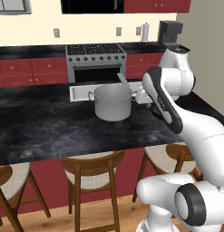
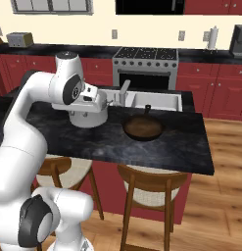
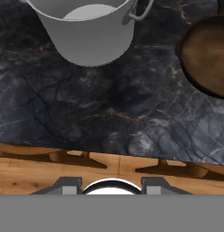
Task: Pick the pan and pot and place them in the sink. Then turn on the water.
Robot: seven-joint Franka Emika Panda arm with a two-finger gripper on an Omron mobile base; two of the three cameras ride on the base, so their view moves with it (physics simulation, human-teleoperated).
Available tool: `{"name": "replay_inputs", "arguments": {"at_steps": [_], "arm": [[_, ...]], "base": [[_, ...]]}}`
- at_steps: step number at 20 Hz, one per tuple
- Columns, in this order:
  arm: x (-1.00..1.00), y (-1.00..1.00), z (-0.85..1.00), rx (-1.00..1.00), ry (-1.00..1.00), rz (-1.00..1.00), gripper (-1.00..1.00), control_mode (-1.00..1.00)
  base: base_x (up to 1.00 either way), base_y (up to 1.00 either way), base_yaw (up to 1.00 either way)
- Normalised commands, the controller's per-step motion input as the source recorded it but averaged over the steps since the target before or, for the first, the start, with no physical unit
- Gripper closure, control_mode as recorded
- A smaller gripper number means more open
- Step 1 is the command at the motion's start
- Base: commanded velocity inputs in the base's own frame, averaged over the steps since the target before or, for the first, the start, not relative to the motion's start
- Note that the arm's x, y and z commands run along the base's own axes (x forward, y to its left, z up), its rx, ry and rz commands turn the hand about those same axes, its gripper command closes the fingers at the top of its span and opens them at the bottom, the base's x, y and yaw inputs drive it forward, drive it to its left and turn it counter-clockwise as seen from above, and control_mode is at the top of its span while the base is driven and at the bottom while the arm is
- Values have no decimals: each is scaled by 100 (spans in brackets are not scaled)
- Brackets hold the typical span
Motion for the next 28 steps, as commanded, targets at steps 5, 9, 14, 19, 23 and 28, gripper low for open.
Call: {"name": "replay_inputs", "arguments": {"at_steps": [5, 9, 14, 19, 23, 28], "arm": [[-22, 0, 0, 0, 0, 1, -100, -100], [-28, 0, 0, 0, 0, 0, -100, -100], [-27, 1, 7, 0, -3, 0, -100, -100], [-21, 0, 27, 0, 0, 0, -100, -100], [-5, 0, 12, 0, 0, 0, -100, 100], [0, 0, 0, 0, 0, 0, -100, 100]], "base": [[0, 0, 0], [0, 0, 0], [0, 0, 0], [0, 0, 0], [0, 0, 0], [16, 27, -7]]}}
